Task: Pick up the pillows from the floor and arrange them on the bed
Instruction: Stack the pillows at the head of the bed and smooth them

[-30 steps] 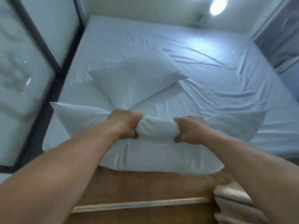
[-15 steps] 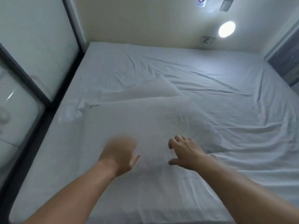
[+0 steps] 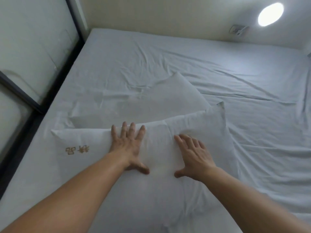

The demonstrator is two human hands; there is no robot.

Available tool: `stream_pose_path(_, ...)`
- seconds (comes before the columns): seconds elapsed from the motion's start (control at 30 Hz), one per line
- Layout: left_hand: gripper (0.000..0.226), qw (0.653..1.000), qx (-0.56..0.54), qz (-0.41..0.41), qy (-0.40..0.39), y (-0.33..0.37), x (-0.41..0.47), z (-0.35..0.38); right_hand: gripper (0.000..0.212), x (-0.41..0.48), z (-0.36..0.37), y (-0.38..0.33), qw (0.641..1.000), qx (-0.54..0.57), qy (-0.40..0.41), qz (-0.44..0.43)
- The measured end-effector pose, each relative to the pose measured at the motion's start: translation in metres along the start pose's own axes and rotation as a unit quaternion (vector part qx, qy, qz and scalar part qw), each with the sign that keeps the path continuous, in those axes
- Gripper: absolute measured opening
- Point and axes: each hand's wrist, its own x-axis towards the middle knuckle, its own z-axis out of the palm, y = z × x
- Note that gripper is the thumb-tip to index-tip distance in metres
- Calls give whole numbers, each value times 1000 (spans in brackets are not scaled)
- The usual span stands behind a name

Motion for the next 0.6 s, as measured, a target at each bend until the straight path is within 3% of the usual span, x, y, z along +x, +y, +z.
stream_pose_path(0.1, 148, 1000, -15, 16, -21, -6, 25, 7, 147, 51, -7, 1, 997, -43, -45, -49)
stream_pose_path(0.17, 126, 999, -20, 47, 10, -6, 38, 19, 148, 80, -2, -7, 992, -66, -87, -63)
stream_pose_path(0.23, 91, 994, -53, 75, 53, -7, 46, 30, 126, 100, 12, -17, 989, -99, -83, -65)
stream_pose_path(0.3, 62, 988, -83, 107, 78, -13, 52, 26, 81, 110, 16, -22, 993, -90, -41, -66)
stream_pose_path(0.37, 50, 981, -98, 141, 90, -24, 58, 4, 55, 118, 1, -19, 996, -16, -63, -56)
stream_pose_path(0.47, 46, 971, -117, 188, 89, -54, 72, -60, 39, 139, -63, -13, 977, 150, -138, -60)
stream_pose_path(0.6, 46, 941, -35, 234, 240, -115, 115, -195, 27, 197, -177, -16, 919, 373, -106, -70)
